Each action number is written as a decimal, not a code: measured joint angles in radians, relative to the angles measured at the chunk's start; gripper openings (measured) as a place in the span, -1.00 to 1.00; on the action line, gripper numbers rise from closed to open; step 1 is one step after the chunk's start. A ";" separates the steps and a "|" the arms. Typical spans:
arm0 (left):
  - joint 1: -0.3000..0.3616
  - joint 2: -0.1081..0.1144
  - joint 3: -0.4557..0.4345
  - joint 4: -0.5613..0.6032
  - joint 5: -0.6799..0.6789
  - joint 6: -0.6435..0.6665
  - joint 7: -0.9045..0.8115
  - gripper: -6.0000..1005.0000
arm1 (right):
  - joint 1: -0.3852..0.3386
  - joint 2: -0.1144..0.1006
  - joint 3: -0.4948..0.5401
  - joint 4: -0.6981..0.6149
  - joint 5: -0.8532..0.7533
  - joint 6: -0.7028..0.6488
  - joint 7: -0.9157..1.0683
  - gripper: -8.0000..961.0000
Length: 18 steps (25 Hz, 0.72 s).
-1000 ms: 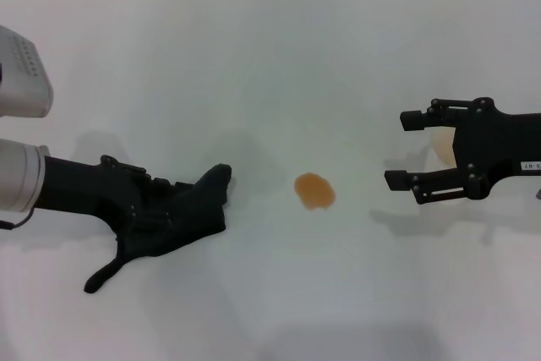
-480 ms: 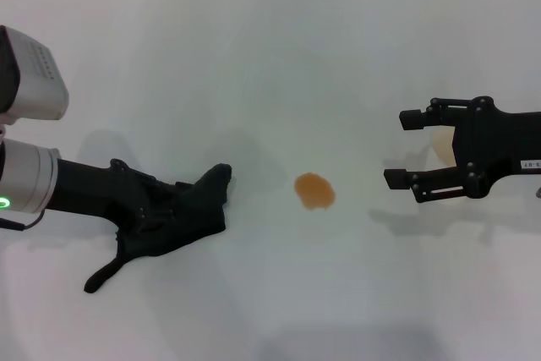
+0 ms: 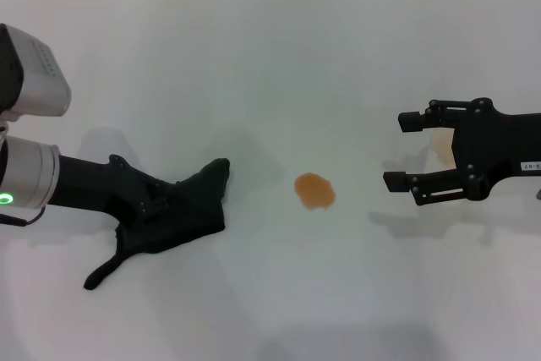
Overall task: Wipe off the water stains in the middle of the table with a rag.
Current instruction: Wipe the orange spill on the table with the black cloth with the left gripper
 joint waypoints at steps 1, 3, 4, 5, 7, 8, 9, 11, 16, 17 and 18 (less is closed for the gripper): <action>-0.002 0.000 0.000 0.000 -0.001 0.001 0.000 -0.79 | 0.000 0.000 0.000 0.000 0.000 0.000 0.000 0.79; -0.007 0.000 0.000 0.000 -0.002 0.008 0.000 -0.80 | 0.000 0.000 0.000 -0.002 0.000 -0.001 0.001 0.79; -0.009 0.000 0.000 0.002 -0.003 0.010 0.001 -0.80 | 0.000 0.000 0.000 -0.003 0.000 -0.001 0.001 0.79; -0.011 -0.001 0.000 0.003 -0.004 0.011 0.003 -0.80 | -0.001 0.000 0.000 -0.003 0.000 -0.001 0.001 0.79; -0.021 -0.001 0.000 0.005 -0.015 0.010 0.009 -0.81 | -0.001 0.000 -0.001 -0.004 0.000 -0.001 0.001 0.79; -0.028 -0.001 0.000 0.005 -0.022 0.008 0.014 -0.81 | 0.000 0.000 -0.001 -0.004 0.000 -0.002 0.001 0.79; -0.036 0.000 0.000 0.003 -0.029 0.008 0.022 -0.81 | 0.000 0.000 -0.001 -0.005 0.000 -0.002 0.001 0.79; -0.059 0.000 0.000 -0.001 -0.037 0.001 0.043 -0.82 | 0.001 0.000 0.001 -0.005 0.002 -0.002 0.001 0.79; -0.130 -0.001 0.000 -0.050 -0.066 -0.046 0.088 -0.82 | 0.004 0.000 0.007 -0.006 0.008 -0.002 0.001 0.79; -0.144 -0.001 0.000 -0.064 -0.071 -0.053 0.096 -0.82 | 0.005 0.000 0.008 -0.006 0.008 -0.001 0.001 0.79; -0.154 0.000 0.000 -0.073 -0.077 -0.060 0.104 -0.82 | 0.005 0.000 0.009 -0.006 0.009 0.000 0.001 0.79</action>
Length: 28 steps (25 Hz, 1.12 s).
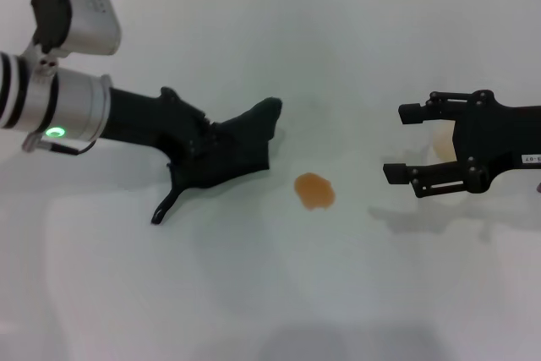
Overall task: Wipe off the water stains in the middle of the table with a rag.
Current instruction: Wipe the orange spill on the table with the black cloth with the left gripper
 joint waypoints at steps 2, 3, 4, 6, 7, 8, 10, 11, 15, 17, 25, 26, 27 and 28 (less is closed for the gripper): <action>-0.026 -0.001 0.000 -0.021 -0.009 -0.017 0.025 -0.82 | 0.000 0.000 0.000 0.000 0.000 0.002 0.000 0.79; -0.039 -0.001 0.000 -0.038 -0.017 -0.032 0.039 -0.82 | 0.000 0.000 0.000 0.000 0.000 0.004 0.000 0.79; -0.048 -0.002 0.000 -0.053 -0.023 -0.043 0.049 -0.82 | 0.000 0.000 0.000 0.000 0.001 0.005 0.000 0.79; -0.073 -0.002 0.001 -0.100 -0.043 -0.073 0.070 -0.82 | 0.000 0.000 0.000 0.000 0.001 0.008 0.000 0.79; -0.086 -0.002 0.001 -0.124 -0.053 -0.089 0.084 -0.82 | 0.000 0.000 0.000 0.000 0.001 0.008 0.000 0.79; -0.098 -0.003 0.004 -0.148 -0.061 -0.105 0.096 -0.82 | 0.000 0.000 0.000 0.000 0.001 0.008 0.000 0.79; -0.116 -0.004 0.020 -0.187 -0.079 -0.132 0.115 -0.82 | -0.001 0.000 0.000 0.000 0.001 0.008 0.000 0.79; -0.125 -0.004 0.040 -0.208 -0.098 -0.148 0.124 -0.82 | -0.001 0.000 0.000 0.000 0.001 0.007 0.000 0.79; -0.134 -0.006 0.141 -0.249 -0.177 -0.194 0.145 -0.81 | 0.000 0.000 0.000 0.000 0.001 0.004 0.000 0.79; -0.130 -0.008 0.202 -0.257 -0.221 -0.216 0.147 -0.81 | 0.001 0.000 0.000 0.000 0.001 0.003 0.000 0.79; -0.121 -0.010 0.310 -0.301 -0.308 -0.237 0.149 -0.80 | 0.003 0.000 -0.002 -0.001 0.000 0.000 0.000 0.79; -0.120 -0.010 0.311 -0.303 -0.311 -0.235 0.150 -0.79 | 0.003 0.000 -0.003 -0.002 0.000 -0.001 0.000 0.79; -0.119 -0.011 0.314 -0.307 -0.313 -0.233 0.152 -0.79 | 0.003 0.000 -0.004 -0.002 0.000 -0.001 0.000 0.79; -0.119 -0.012 0.318 -0.311 -0.315 -0.230 0.153 -0.79 | 0.003 0.000 -0.005 -0.002 0.000 -0.001 0.000 0.79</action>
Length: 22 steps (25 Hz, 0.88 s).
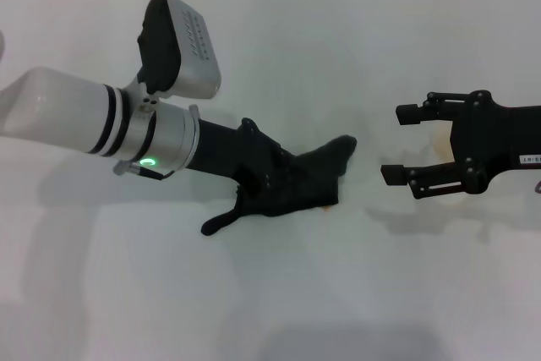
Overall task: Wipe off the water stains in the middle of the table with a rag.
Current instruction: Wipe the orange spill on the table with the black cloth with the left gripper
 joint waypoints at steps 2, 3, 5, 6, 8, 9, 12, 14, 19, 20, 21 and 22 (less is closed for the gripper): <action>0.000 -0.001 0.034 -0.004 -0.026 0.006 0.001 -0.79 | 0.000 0.000 -0.001 0.000 0.000 0.000 0.000 0.79; 0.000 -0.001 0.060 -0.004 -0.049 0.009 0.002 -0.79 | 0.001 0.000 -0.002 0.000 0.000 0.000 0.000 0.79; 0.000 -0.001 0.130 -0.004 -0.107 0.012 0.003 -0.78 | 0.001 0.000 -0.002 0.000 0.000 0.000 0.000 0.79; 0.000 -0.001 0.159 -0.002 -0.128 0.012 0.003 -0.78 | 0.001 0.000 -0.002 -0.001 0.000 0.000 0.000 0.79; 0.000 -0.001 0.209 0.003 -0.163 0.013 0.003 -0.78 | 0.001 0.000 -0.002 -0.001 0.000 0.000 0.000 0.79; 0.000 -0.001 0.227 0.005 -0.176 0.016 0.003 -0.78 | 0.001 0.000 -0.002 -0.001 0.001 0.000 0.000 0.79; -0.003 -0.002 0.268 0.006 -0.203 0.027 0.003 -0.77 | 0.001 0.000 -0.002 -0.001 0.001 0.000 0.000 0.79; -0.007 -0.002 0.308 0.006 -0.224 0.032 0.003 -0.77 | 0.001 0.000 -0.002 -0.001 0.001 0.000 0.000 0.79; -0.009 0.000 0.328 0.006 -0.235 0.025 0.009 -0.76 | 0.001 0.000 -0.004 -0.001 0.002 0.000 0.001 0.79; -0.009 0.002 0.326 0.006 -0.235 0.021 0.014 -0.76 | 0.001 0.000 -0.004 -0.001 0.002 0.000 0.005 0.79; -0.010 0.004 0.323 0.006 -0.235 0.017 0.019 -0.76 | 0.001 0.000 -0.005 -0.001 0.002 0.000 0.008 0.79; -0.010 0.005 0.322 0.006 -0.234 0.010 0.023 -0.75 | 0.001 0.000 -0.005 -0.002 0.003 0.000 0.010 0.79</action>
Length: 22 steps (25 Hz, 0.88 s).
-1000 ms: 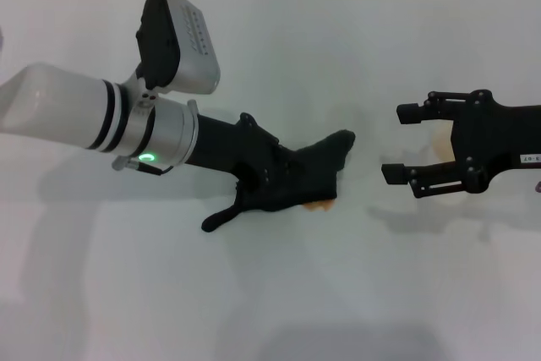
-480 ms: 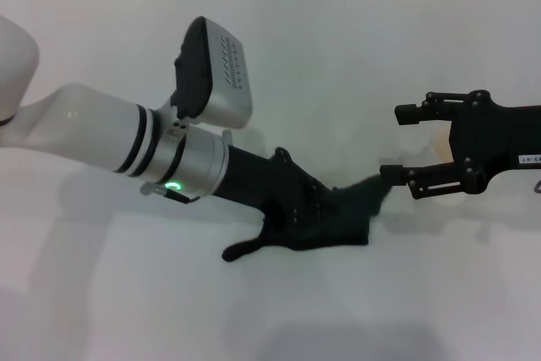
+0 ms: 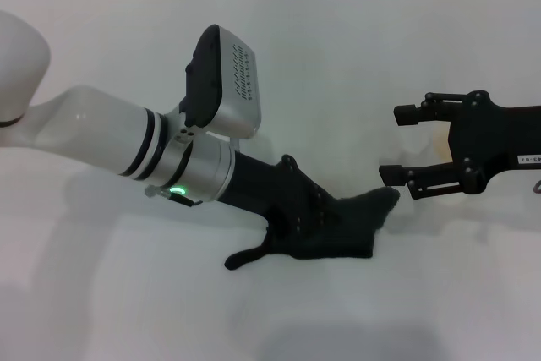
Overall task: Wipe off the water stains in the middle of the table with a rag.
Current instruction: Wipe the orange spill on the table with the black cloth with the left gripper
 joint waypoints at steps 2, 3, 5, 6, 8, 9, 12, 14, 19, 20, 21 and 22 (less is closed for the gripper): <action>-0.001 0.003 -0.001 0.000 0.005 -0.025 0.006 -0.75 | 0.000 0.000 -0.001 0.000 0.000 0.000 0.003 0.79; -0.001 0.005 -0.001 0.000 0.009 -0.043 0.007 -0.75 | 0.000 0.000 -0.002 0.000 0.000 0.000 0.005 0.79; -0.004 0.009 -0.001 0.000 0.017 -0.070 0.007 -0.75 | 0.000 0.000 -0.003 0.000 0.000 0.000 0.010 0.79; -0.007 0.011 -0.004 0.000 0.025 -0.085 0.007 -0.74 | 0.000 0.000 -0.004 0.000 0.000 0.000 0.012 0.79; -0.013 0.013 -0.016 0.000 0.050 -0.111 0.003 -0.74 | 0.001 0.000 -0.004 0.000 0.000 0.000 0.013 0.79; -0.015 0.013 -0.026 0.000 0.066 -0.121 0.001 -0.74 | 0.001 0.000 -0.005 0.000 0.000 0.000 0.013 0.79; -0.017 0.013 -0.099 0.002 0.146 -0.142 -0.011 -0.73 | 0.001 0.000 -0.007 0.000 0.000 0.000 0.014 0.79; -0.015 0.013 -0.147 0.011 0.193 -0.145 -0.018 -0.73 | 0.001 0.000 -0.007 0.002 0.000 0.000 0.015 0.79; -0.003 0.013 -0.209 0.071 0.291 -0.147 -0.058 -0.72 | -0.001 0.000 -0.007 0.006 0.000 0.000 0.015 0.79; -0.003 0.013 -0.217 0.083 0.308 -0.148 -0.066 -0.72 | -0.002 0.000 -0.005 0.007 0.000 0.000 0.015 0.79; -0.003 0.013 -0.226 0.094 0.323 -0.148 -0.072 -0.72 | -0.002 0.000 -0.005 0.008 -0.001 0.000 0.016 0.79; -0.003 0.012 -0.230 0.100 0.332 -0.150 -0.075 -0.72 | -0.002 0.000 -0.004 0.008 -0.001 0.000 0.016 0.79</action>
